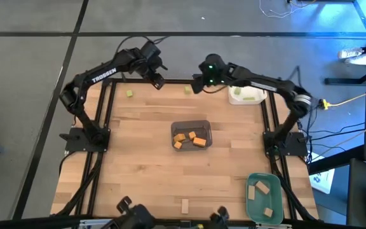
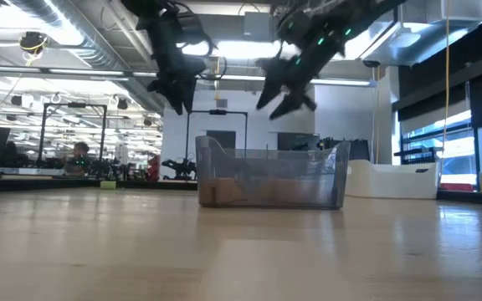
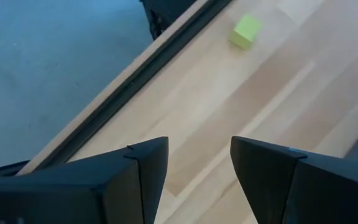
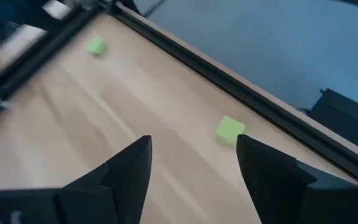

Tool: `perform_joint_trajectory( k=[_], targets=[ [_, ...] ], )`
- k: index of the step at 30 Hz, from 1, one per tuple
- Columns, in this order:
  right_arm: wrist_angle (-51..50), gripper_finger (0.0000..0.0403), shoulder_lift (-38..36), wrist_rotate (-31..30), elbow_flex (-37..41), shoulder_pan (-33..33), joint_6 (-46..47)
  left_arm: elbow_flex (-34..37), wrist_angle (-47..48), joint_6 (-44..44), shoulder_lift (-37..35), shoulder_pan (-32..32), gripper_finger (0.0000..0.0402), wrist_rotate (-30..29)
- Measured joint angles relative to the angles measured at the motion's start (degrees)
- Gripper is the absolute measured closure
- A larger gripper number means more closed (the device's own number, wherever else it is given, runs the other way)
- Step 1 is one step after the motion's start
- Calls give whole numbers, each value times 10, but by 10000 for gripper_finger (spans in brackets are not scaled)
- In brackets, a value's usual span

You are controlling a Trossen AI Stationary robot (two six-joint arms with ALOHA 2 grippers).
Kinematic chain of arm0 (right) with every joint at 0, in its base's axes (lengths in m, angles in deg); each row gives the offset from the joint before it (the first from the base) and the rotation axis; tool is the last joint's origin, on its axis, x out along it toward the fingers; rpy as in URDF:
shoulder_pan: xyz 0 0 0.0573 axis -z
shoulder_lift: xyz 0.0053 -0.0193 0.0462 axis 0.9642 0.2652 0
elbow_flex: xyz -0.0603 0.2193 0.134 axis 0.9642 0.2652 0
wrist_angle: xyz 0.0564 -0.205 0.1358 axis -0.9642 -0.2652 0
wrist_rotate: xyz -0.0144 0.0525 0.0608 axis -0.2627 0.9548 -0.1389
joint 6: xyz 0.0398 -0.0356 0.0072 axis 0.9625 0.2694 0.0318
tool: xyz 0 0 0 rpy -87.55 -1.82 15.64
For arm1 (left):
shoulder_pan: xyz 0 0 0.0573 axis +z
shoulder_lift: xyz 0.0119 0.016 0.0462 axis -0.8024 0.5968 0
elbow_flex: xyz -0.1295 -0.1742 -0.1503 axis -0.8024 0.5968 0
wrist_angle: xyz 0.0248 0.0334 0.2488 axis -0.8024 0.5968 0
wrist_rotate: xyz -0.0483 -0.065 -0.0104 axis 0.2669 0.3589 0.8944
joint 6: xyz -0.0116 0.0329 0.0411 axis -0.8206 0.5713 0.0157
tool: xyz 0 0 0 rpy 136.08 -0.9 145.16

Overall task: Sort & place blocks by color
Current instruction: Put the green block into the white bin

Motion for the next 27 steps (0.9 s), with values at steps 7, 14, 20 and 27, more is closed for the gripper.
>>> perform_joint_trajectory(
  k=[7,14,20,27],
  targets=[
    [-56,169,148,16,-136,28,-18,0,0,17,0,37,234,4],
    [-245,169,281,13,-345,44,-20,0,0,32,0,65,234,5],
    [-375,169,375,13,-503,50,-19,0,0,32,0,80,234,5],
    [-435,169,423,32,-521,56,5,0,-1,47,0,82,234,7]
  ],
)
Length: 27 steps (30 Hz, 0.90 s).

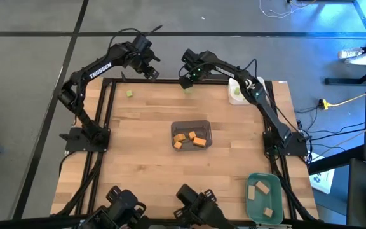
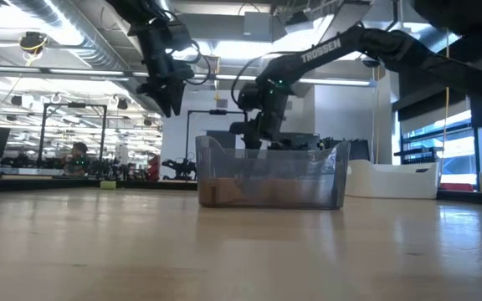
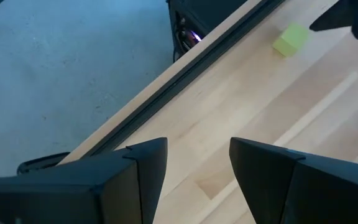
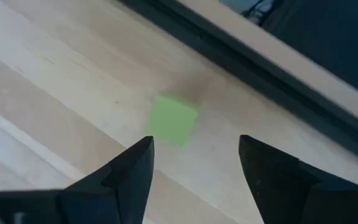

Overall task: Sort & place blocks by color
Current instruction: Put the green block into the white bin

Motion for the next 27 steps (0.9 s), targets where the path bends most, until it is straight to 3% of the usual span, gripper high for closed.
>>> perform_joint_trajectory(
  k=[11,27],
  targets=[
    [39,169,1,30,25,-2,11,0,-4,1,0,0,234,0],
    [81,169,25,28,22,-14,25,0,-4,16,1,0,234,0]
  ],
)
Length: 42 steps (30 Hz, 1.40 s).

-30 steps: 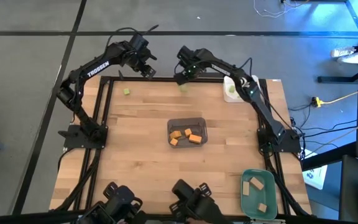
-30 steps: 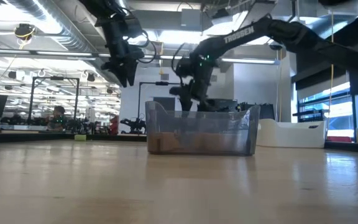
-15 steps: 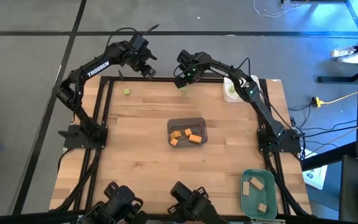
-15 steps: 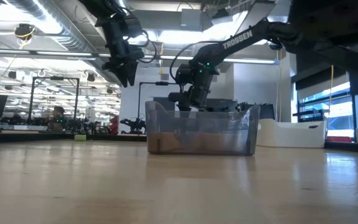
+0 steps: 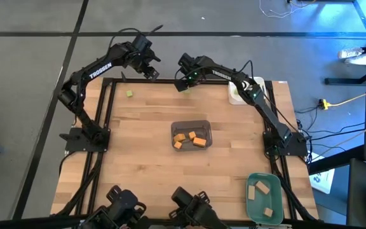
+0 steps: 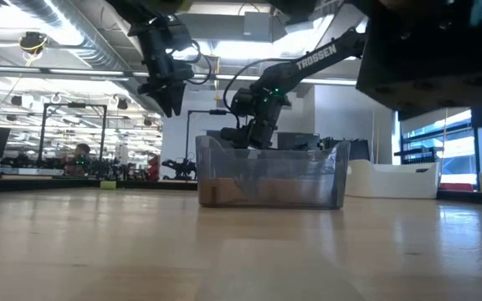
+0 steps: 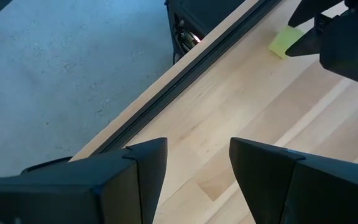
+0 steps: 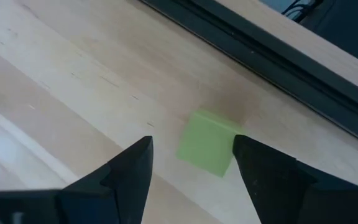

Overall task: Sort & place blocks by color
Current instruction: Put the green block into the white bin

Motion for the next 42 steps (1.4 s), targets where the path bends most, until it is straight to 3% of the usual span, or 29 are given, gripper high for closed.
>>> perform_joint_trajectory(
  k=[16,25,30,36,42],
  targets=[
    [-38,169,7,-53,-45,-1,-2,0,0,0,0,0,234,0],
    [-29,169,17,-49,-37,-1,0,0,0,0,0,0,234,0],
    [-26,170,28,0,-37,1,15,0,0,0,0,0,234,0],
    [-19,196,27,11,-37,5,18,0,0,16,0,0,234,13],
    [-19,245,27,14,-37,7,16,0,0,29,0,0,234,15]
  ],
)
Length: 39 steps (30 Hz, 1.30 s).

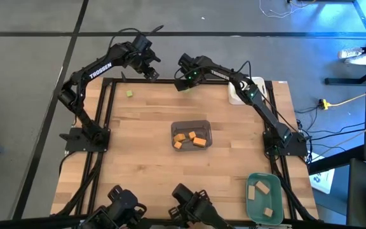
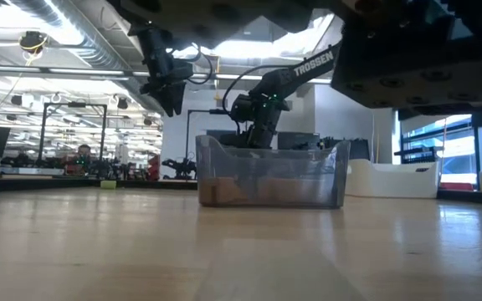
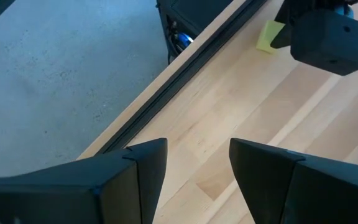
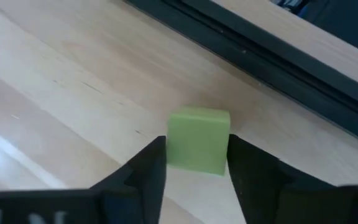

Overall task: Sort & place blocks by color
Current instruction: Put the green block into the white bin

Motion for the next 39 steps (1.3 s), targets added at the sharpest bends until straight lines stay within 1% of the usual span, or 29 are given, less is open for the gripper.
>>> perform_joint_trajectory(
  k=[3,5,8,10,19,23,27,29,31,33,39],
  targets=[
    [1,267,0,8,0,0,-1,0,0,0,0,0,234,0],
    [1,273,-1,8,0,0,-5,0,0,1,0,0,234,0],
    [-1,273,-1,6,0,0,-30,0,0,10,0,0,234,0],
    [-10,273,-1,-8,0,0,-45,0,0,17,0,0,234,0],
    [-101,275,-8,-41,-12,-1,-103,0,0,16,0,0,234,0],
    [-156,275,-17,-90,-13,-10,-126,0,0,16,0,0,234,0],
    [-227,275,-33,-127,-13,-17,-141,0,0,17,0,0,234,0],
    [-263,276,-39,-158,-13,-18,-145,0,0,22,0,0,234,-1],
    [-302,276,-44,-202,-13,-20,-148,0,0,29,0,0,234,-2],
    [-306,276,-50,-243,-11,-21,-150,0,0,30,0,0,234,-1],
    [-304,277,-73,-256,-10,-23,-169,0,-6,31,0,0,234,0]
  ],
)
